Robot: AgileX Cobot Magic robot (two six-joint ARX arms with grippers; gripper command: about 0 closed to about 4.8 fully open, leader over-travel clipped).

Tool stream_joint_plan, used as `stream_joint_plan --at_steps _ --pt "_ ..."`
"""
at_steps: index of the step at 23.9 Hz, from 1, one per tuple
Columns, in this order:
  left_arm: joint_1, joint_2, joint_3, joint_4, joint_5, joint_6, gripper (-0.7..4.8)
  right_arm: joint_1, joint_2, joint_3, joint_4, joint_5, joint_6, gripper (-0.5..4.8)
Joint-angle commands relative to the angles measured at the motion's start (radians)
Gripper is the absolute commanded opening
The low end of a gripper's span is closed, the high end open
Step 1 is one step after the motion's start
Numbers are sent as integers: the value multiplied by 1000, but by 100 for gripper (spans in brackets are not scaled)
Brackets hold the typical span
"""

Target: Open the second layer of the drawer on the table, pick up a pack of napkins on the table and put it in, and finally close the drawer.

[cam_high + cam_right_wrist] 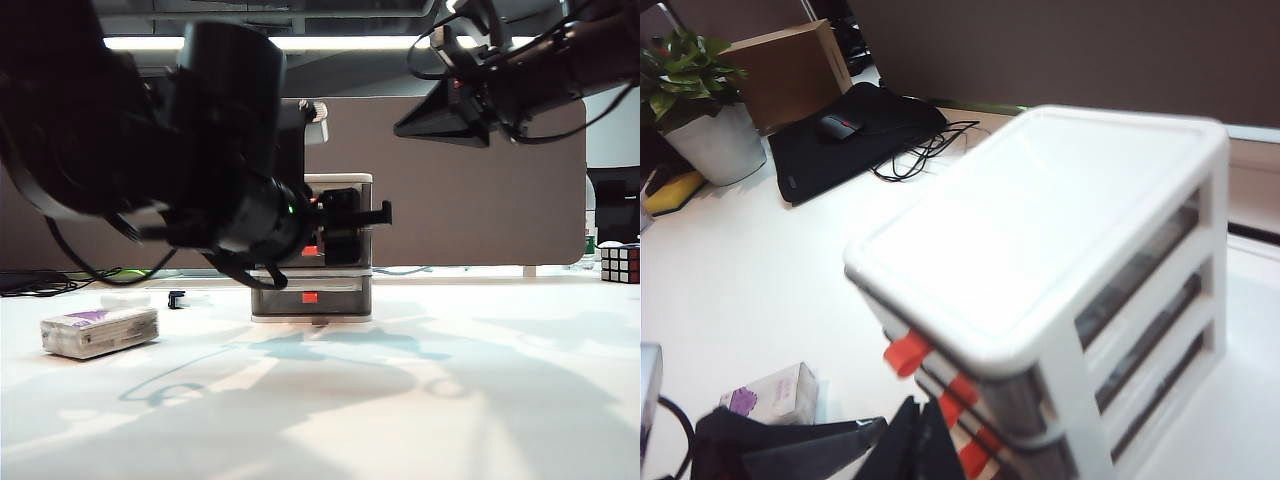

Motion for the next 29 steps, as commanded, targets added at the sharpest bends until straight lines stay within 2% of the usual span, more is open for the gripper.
stream_joint_plan --at_steps 1,6,11,15,29 --pt "-8 27 29 27 -101 -58 274 1 35 70 -50 -24 -39 -5" --pt "-10 65 82 19 -126 -73 274 1 94 150 -62 -49 -67 -5" --pt "-10 90 144 -45 -149 -64 273 2 166 211 -71 -105 -73 -5" --pt "-9 90 145 -51 -186 -63 273 4 212 252 -82 -127 -72 -5" --pt "-5 92 146 -55 -189 -67 273 77 319 391 -96 -137 -72 -5"
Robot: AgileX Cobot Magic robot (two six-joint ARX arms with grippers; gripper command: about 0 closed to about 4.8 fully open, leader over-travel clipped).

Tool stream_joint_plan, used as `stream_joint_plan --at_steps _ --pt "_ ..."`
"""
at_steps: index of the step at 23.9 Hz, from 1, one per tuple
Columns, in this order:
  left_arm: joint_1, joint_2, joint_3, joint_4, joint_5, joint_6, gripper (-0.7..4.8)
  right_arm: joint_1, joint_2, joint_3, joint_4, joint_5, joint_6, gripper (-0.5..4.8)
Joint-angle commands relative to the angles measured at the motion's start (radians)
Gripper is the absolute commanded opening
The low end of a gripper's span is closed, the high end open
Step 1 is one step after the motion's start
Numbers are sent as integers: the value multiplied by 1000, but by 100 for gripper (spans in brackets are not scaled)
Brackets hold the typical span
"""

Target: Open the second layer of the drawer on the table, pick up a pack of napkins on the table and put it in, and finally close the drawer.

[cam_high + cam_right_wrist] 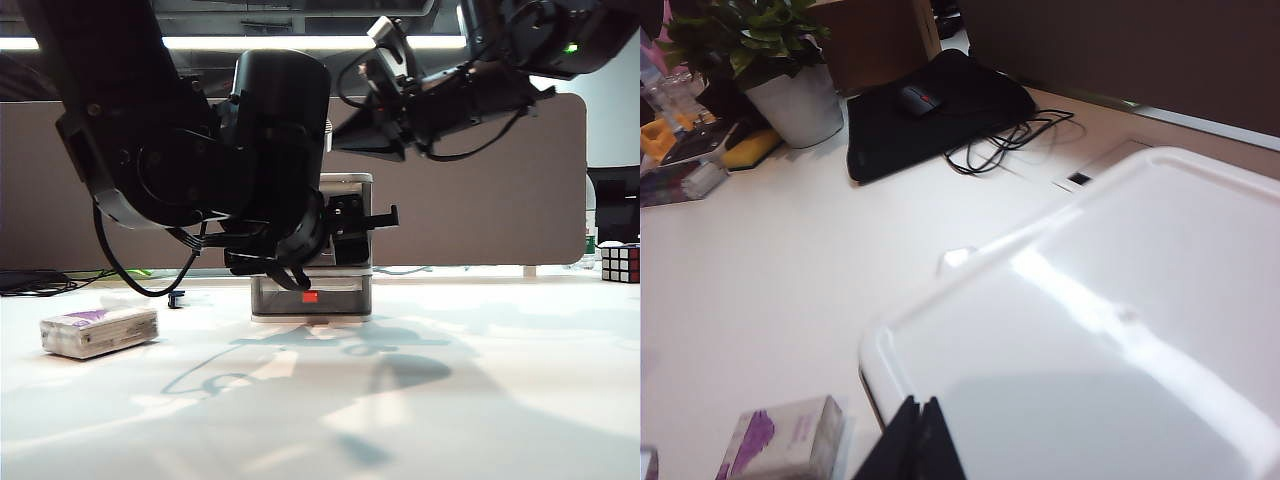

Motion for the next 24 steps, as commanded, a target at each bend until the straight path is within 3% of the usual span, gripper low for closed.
stream_joint_plan --at_steps 1,14,17,24 --pt "3 0 3 6 -5 1 273 12 10 21 2 12 -3 -5" --pt "24 29 11 11 -1 -29 271 15 20 21 -101 35 -60 -5" --pt "39 35 12 20 65 -28 268 15 20 19 -117 35 -79 -5" --pt "45 35 12 42 63 -20 268 15 20 19 -118 35 -80 -5"
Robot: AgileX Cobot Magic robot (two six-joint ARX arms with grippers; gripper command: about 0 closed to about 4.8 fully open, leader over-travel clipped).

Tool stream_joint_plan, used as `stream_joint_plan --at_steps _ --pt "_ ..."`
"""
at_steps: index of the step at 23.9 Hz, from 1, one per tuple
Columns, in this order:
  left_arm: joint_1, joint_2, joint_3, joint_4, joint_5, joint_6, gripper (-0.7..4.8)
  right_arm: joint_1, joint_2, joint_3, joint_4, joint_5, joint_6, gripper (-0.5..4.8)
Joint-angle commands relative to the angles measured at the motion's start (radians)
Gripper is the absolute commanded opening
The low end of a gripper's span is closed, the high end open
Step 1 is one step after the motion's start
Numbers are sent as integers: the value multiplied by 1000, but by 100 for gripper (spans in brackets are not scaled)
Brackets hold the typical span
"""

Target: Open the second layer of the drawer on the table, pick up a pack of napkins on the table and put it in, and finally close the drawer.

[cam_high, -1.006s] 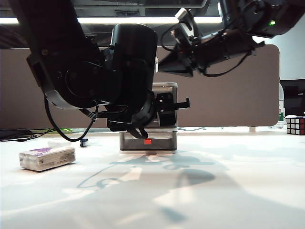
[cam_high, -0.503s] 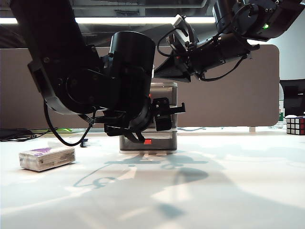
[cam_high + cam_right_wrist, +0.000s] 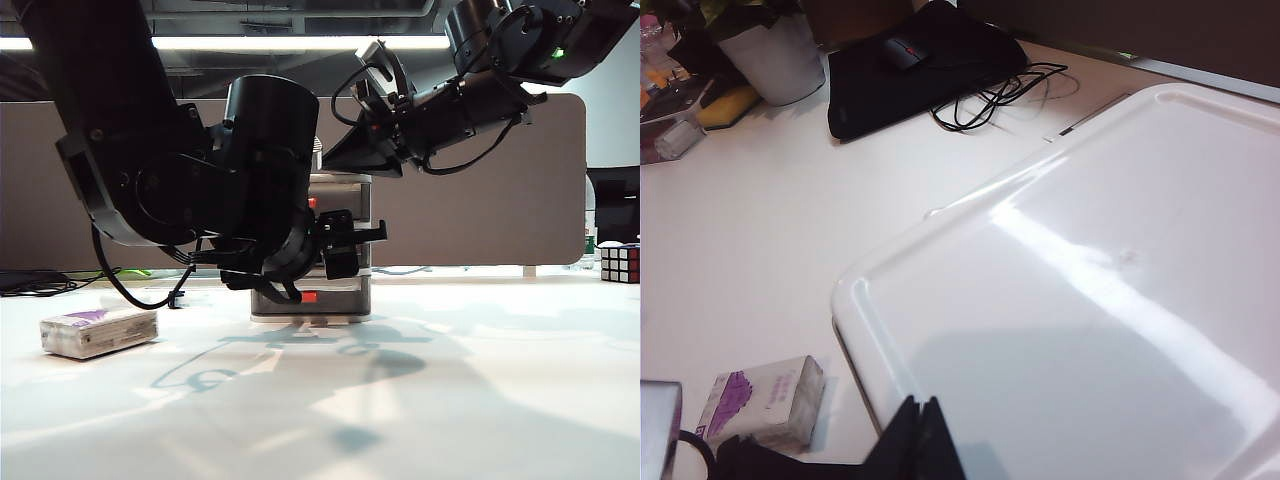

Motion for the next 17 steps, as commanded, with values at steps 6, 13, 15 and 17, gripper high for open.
stream_joint_plan --at_steps 6,13,15,17 --pt "0 -2 3 62 1 5 236 2 -2 0 -13 2 -10 -5" --pt "1 -2 3 62 1 5 203 2 -2 0 -13 2 -10 -5" --pt "2 -2 3 62 2 5 181 2 -2 0 -15 2 -10 -5" --pt "2 -2 3 62 5 5 171 2 -2 0 -28 2 -13 -5"
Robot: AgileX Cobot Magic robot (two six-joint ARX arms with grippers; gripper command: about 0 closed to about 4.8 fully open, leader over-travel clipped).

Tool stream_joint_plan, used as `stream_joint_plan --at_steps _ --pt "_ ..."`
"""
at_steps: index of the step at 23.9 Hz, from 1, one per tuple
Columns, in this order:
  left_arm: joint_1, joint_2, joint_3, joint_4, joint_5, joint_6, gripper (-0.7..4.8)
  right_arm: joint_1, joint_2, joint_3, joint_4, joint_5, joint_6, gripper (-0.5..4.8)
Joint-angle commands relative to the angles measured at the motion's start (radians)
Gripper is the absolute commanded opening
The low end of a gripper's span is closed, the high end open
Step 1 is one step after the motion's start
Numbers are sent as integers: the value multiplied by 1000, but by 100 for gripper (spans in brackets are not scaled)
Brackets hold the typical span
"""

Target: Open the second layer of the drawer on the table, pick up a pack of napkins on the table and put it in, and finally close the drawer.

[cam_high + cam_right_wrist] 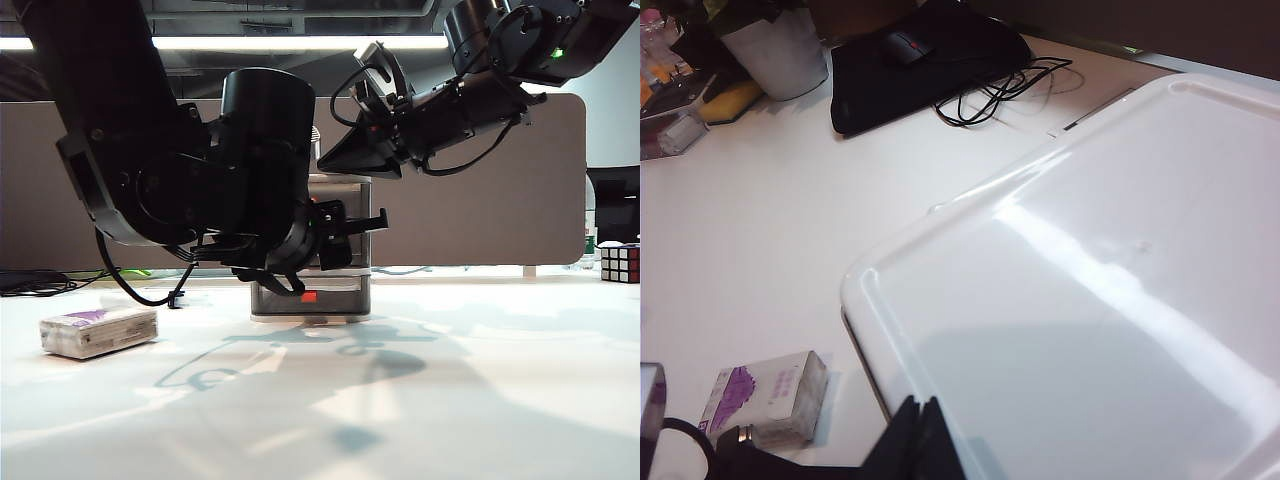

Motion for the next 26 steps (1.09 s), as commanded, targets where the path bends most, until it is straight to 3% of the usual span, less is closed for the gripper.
stream_joint_plan --at_steps 1,5,8,26 --pt "3 -2 3 13 5 1 170 0 -3 0 -27 4 -13 -5" --pt "7 -2 3 12 6 1 161 0 -3 0 -42 4 -28 -5" --pt "10 -1 3 12 31 1 104 0 -3 0 -45 4 -28 -5" --pt "15 5 6 4 68 0 80 0 -3 0 -49 4 -30 -5"
